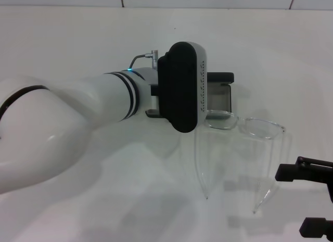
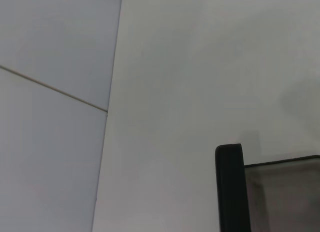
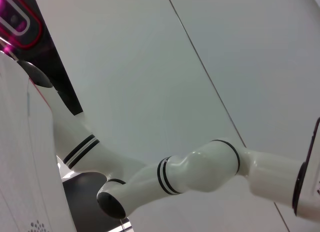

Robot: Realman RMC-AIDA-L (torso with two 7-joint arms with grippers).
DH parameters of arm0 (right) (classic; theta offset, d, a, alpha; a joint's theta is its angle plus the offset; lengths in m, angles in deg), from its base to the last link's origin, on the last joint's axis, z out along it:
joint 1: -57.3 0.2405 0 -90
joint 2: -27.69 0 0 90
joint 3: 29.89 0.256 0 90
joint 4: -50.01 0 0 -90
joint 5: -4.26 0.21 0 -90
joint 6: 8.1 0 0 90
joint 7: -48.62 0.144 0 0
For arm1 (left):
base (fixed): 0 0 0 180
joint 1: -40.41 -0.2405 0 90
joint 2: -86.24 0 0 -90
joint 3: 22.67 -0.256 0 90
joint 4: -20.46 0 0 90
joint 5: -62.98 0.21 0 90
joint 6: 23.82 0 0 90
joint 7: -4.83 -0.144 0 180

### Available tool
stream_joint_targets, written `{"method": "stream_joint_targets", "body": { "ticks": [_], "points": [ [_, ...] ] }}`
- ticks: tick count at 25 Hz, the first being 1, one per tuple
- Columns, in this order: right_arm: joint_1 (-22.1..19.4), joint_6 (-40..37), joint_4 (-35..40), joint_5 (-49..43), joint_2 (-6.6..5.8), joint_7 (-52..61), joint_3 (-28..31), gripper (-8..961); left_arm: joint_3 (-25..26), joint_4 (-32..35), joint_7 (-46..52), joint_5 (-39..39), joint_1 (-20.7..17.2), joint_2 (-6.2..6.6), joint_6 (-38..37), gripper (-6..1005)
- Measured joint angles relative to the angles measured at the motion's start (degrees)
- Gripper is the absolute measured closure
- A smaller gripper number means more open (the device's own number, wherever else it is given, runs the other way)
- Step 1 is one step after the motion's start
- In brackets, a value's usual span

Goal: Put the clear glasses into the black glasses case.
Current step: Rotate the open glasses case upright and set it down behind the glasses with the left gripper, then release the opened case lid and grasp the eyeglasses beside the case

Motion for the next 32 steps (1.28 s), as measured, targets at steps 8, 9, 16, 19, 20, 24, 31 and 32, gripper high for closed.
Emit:
{"method": "stream_joint_targets", "body": {
  "ticks": [8,9,16,19,20,24,31,32],
  "points": [
    [0.0,0.0,0.0,0.0,0.0,0.0,0.0,115,0.1,-0.8,-0.3,0.1,-0.3,0.08,0.0,697],
    [0.0,0.0,0.0,0.0,0.01,0.0,0.0,115,0.1,-0.8,-0.4,0.1,-0.4,0.08,0.0,695],
    [0.0,1.2,0.0,-0.4,0.16,0.0,0.0,115,0.1,0.9,0.1,0.1,-1.2,0.02,-0.5,638],
    [0.0,1.5,0.0,-0.5,0.17,0.0,-0.1,115,0.0,3.5,0.2,0.1,-2.5,0.01,-0.9,589],
    [-0.1,1.7,0.0,-0.5,0.17,0.0,-0.1,115,-0.1,5.0,0.2,0.1,-3.2,0.04,-1.1,587],
    [-0.5,3.3,0.0,-0.6,-0.19,0.1,-0.1,115,-0.4,10.3,0.2,0.0,-5.5,0.13,-2.1,581],
    [-0.8,7.9,7.8,-1.3,-2.74,6.6,0.2,115,0.6,22.9,10.8,-1.9,-12.8,0.23,4.7,574],
    [-1.4,8.0,10.7,-1.6,-2.92,8.3,0.8,115,1.2,24.8,12.8,-3.8,-13.7,0.39,6.0,575]
  ]
}}
